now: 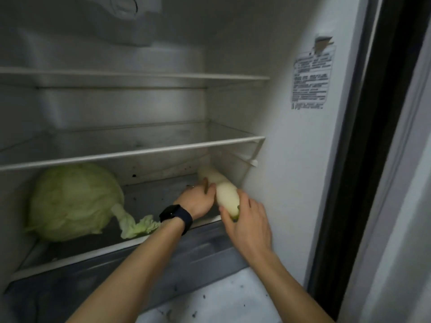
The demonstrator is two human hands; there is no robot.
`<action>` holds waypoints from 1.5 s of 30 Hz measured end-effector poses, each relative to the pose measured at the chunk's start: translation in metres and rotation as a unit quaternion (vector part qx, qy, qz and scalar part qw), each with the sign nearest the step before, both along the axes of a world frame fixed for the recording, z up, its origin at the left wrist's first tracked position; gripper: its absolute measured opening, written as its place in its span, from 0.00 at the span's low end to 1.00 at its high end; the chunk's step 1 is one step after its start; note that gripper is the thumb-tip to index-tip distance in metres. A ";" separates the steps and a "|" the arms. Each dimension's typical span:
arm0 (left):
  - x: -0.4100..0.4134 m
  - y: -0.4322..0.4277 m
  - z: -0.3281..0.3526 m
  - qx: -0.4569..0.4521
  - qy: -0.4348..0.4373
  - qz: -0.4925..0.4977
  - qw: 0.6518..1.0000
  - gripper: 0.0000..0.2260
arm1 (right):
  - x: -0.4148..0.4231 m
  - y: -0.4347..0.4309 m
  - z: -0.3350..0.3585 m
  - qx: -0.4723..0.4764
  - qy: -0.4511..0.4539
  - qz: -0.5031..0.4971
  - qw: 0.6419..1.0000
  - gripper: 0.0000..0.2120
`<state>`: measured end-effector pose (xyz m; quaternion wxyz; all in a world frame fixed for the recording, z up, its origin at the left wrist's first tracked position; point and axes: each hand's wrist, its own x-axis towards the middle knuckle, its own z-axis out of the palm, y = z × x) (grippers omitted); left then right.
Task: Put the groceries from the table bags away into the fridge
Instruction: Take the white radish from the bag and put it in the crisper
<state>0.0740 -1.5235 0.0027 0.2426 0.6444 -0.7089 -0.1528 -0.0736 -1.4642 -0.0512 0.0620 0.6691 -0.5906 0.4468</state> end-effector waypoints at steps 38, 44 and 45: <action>-0.011 0.355 -0.063 -0.100 -0.115 0.135 0.979 0.23 | -0.089 0.267 0.002 0.128 0.059 0.265 0.954 0.16; -0.021 0.531 -0.106 -0.122 -0.083 0.246 0.958 0.20 | -0.082 0.389 -0.034 0.111 0.045 0.384 0.916 0.15; -0.020 0.562 -0.115 -0.116 -0.074 0.268 0.954 0.20 | -0.076 0.407 -0.041 0.114 0.042 0.405 0.906 0.15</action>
